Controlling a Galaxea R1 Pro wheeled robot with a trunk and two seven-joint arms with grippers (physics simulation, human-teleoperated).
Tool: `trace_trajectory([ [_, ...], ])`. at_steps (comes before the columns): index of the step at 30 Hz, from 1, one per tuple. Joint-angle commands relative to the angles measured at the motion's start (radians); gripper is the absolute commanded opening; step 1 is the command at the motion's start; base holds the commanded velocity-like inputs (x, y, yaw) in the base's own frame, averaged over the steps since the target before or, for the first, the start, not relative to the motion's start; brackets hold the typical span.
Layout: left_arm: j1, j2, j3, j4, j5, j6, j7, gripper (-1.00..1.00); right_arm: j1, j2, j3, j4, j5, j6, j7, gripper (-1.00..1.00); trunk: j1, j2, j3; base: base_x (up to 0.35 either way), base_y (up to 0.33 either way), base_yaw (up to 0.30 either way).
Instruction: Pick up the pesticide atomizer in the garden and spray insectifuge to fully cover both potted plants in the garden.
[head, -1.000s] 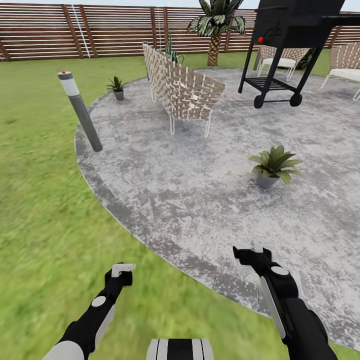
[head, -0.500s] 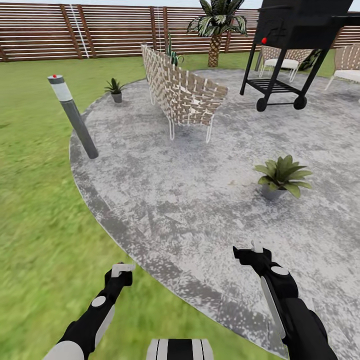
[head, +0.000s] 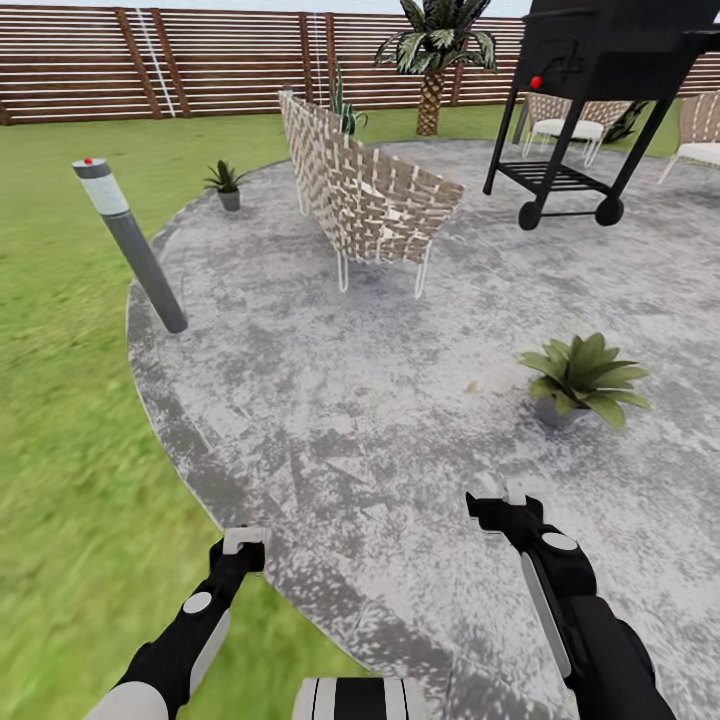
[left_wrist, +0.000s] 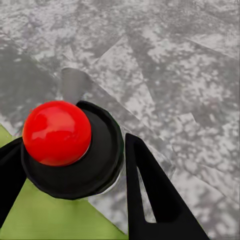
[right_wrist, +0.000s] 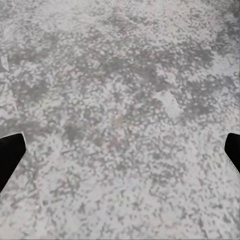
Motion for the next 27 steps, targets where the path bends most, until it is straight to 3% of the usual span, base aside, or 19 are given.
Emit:
trace_trajectory([
  [1,0.0,0.0,0.001,0.001,0.001,-0.003,-0.001,-1.0,0.0,-0.001,0.001,-0.002,0.004,0.006,0.0,1.0,0.0,0.0,-0.001,0.346,0.0,0.0],
  [27,-0.001,0.0,0.001,0.001,0.001,-0.003,-0.001,-1.0,0.0,-0.001,0.001,-0.001,0.004,0.006,0.0,1.0,0.0,0.0,-0.001,0.346,0.0,0.0],
])
